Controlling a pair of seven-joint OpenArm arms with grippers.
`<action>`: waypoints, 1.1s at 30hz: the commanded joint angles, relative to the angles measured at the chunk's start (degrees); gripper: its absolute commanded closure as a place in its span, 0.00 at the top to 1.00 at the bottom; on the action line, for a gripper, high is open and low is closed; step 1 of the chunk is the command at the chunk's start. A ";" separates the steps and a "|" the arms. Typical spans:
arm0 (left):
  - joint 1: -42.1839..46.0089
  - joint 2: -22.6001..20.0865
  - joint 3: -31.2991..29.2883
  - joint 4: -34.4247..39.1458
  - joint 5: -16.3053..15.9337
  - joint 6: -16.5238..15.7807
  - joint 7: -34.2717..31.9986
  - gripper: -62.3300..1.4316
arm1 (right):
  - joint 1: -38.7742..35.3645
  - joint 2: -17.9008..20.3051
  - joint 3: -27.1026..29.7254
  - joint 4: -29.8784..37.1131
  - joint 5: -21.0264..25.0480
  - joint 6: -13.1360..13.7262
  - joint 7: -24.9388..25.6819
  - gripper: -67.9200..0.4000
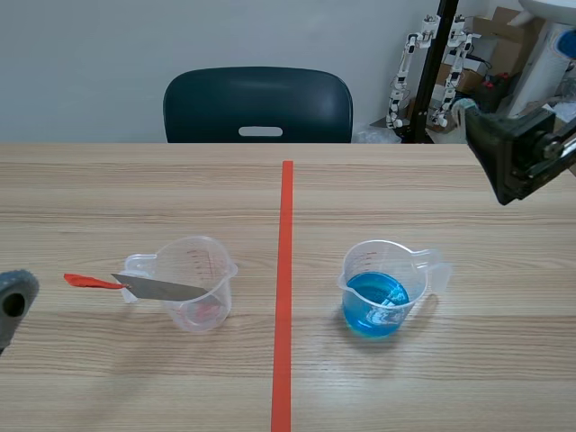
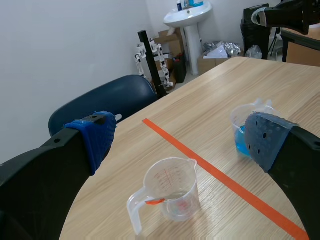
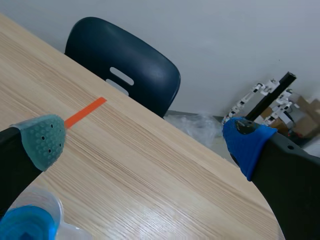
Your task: Do the redox reaction experiment. return to the home posture
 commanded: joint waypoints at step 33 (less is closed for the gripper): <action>6.19 0.48 -0.22 0.39 -0.52 3.45 -3.43 0.87 | -29.05 -2.71 9.97 17.70 1.01 -6.71 0.48 1.00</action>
